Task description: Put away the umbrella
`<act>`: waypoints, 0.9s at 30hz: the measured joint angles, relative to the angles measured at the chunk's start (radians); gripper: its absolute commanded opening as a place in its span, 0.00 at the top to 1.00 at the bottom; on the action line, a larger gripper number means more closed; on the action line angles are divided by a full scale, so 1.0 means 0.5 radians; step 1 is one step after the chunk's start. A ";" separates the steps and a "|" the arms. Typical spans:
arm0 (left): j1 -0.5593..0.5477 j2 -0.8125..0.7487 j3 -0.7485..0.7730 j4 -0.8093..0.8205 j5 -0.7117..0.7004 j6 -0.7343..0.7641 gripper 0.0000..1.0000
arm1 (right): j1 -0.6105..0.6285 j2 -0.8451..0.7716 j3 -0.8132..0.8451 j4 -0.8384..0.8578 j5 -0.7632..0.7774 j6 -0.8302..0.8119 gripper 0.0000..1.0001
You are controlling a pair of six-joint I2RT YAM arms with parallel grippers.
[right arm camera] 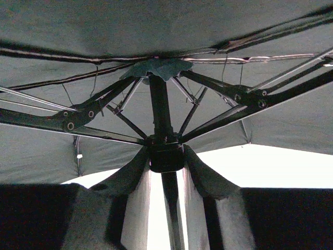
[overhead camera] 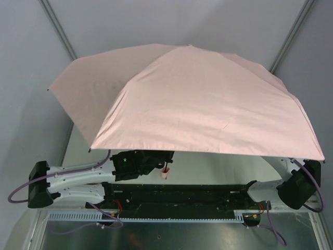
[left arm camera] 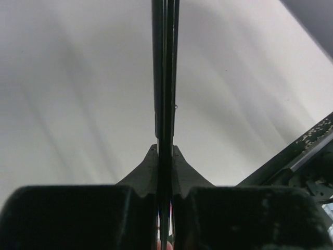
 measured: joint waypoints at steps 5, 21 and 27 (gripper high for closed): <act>0.002 0.002 0.027 -0.132 -0.108 0.085 1.00 | 0.163 -0.077 -0.043 -0.050 0.220 -0.040 1.00; 0.095 -0.002 -0.010 0.102 -0.195 0.079 1.00 | 0.061 0.001 -0.390 -0.114 -0.031 0.065 0.80; 0.108 -0.007 -0.079 0.204 -0.138 0.024 1.00 | -0.063 0.075 -0.376 -0.185 -0.237 0.155 0.44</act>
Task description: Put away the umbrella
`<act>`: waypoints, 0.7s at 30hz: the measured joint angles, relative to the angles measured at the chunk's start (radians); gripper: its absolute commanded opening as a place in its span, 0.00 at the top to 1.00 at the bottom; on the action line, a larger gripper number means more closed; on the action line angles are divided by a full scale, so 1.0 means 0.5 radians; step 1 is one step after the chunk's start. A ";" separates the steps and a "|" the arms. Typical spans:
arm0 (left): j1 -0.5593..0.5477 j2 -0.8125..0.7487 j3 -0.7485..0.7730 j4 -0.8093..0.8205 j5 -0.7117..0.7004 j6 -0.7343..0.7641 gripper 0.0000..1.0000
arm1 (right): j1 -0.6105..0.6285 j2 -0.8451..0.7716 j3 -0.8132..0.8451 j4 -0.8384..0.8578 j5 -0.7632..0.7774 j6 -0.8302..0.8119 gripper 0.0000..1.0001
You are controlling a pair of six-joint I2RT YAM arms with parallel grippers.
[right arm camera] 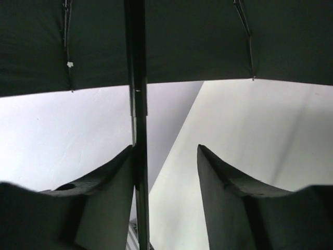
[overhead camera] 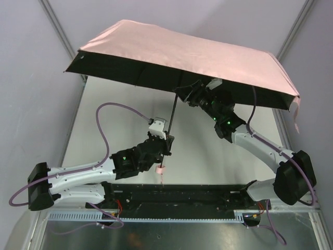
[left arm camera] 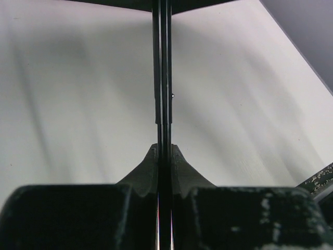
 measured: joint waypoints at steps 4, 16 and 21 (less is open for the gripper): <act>0.005 0.001 -0.013 0.000 0.019 -0.047 1.00 | 0.004 0.060 0.031 -0.042 -0.004 0.002 0.53; 0.272 -0.098 -0.056 0.052 0.653 -0.157 0.18 | -0.010 0.138 0.092 0.043 -0.416 0.004 1.00; 0.642 -0.212 -0.156 0.278 1.385 -0.327 0.18 | -0.023 0.106 0.092 0.140 -0.701 0.034 1.00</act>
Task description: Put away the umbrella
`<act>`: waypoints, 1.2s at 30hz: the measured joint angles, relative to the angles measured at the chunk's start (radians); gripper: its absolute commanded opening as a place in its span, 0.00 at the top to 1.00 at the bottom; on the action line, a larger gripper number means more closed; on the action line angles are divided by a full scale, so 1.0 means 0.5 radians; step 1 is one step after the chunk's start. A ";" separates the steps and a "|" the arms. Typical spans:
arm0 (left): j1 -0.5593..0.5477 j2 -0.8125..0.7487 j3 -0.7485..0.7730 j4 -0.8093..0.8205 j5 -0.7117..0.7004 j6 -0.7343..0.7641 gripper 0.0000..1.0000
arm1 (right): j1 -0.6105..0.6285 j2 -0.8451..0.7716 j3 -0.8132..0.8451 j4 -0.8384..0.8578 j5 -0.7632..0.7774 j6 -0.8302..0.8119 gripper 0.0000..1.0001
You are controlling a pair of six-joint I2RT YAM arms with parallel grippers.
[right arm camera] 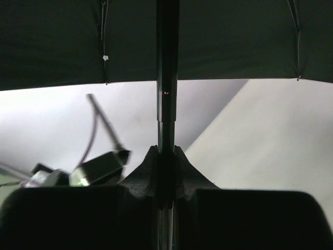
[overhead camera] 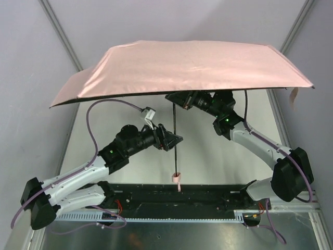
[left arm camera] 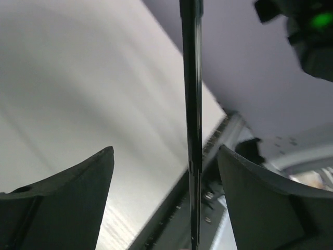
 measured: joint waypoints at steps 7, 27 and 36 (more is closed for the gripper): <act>0.093 0.088 -0.207 0.545 0.657 -0.275 0.65 | -0.046 -0.070 -0.017 0.254 -0.212 0.162 1.00; 0.096 0.187 -0.372 0.877 0.849 -0.525 1.00 | -0.231 0.061 0.227 0.085 0.378 0.431 0.27; 0.096 0.185 -0.382 0.888 0.814 -0.542 1.00 | -0.226 0.253 0.405 0.023 0.425 0.426 0.32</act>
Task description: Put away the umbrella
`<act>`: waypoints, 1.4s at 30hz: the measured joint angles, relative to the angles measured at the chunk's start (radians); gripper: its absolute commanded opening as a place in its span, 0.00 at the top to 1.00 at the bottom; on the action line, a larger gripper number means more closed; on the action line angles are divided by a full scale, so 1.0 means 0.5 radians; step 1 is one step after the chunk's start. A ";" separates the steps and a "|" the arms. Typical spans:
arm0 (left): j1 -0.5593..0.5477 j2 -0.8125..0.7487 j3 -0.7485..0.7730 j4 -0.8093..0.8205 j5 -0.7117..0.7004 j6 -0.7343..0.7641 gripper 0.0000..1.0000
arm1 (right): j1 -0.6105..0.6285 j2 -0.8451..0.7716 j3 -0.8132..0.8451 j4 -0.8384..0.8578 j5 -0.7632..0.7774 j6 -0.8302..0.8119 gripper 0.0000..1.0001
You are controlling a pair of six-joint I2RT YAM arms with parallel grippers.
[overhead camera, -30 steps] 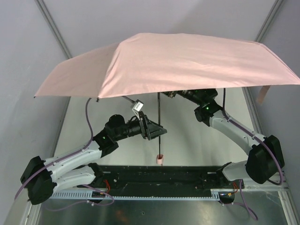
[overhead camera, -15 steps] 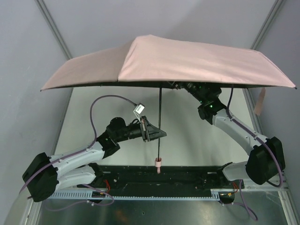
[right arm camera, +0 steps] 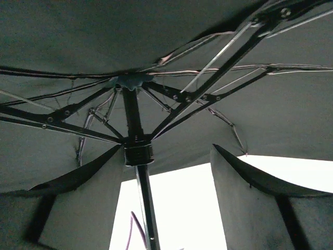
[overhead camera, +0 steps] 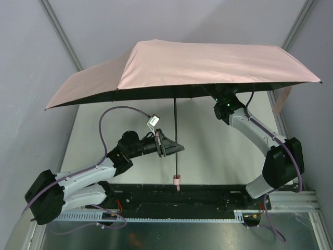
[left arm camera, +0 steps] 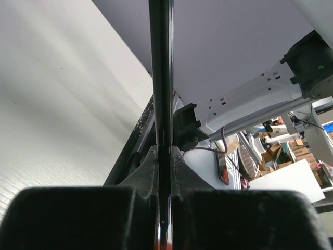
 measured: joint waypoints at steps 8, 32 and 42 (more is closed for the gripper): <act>0.002 -0.003 -0.005 -0.001 -0.008 -0.005 1.00 | 0.166 0.009 0.124 -0.039 0.115 -0.255 0.46; 0.025 -0.078 -0.004 -0.034 -0.185 0.002 1.00 | 0.345 0.250 0.654 -0.597 0.484 -0.767 0.99; 0.139 -0.166 0.065 -0.277 -0.204 0.077 1.00 | 0.153 0.229 0.555 -0.449 -0.102 -0.477 1.00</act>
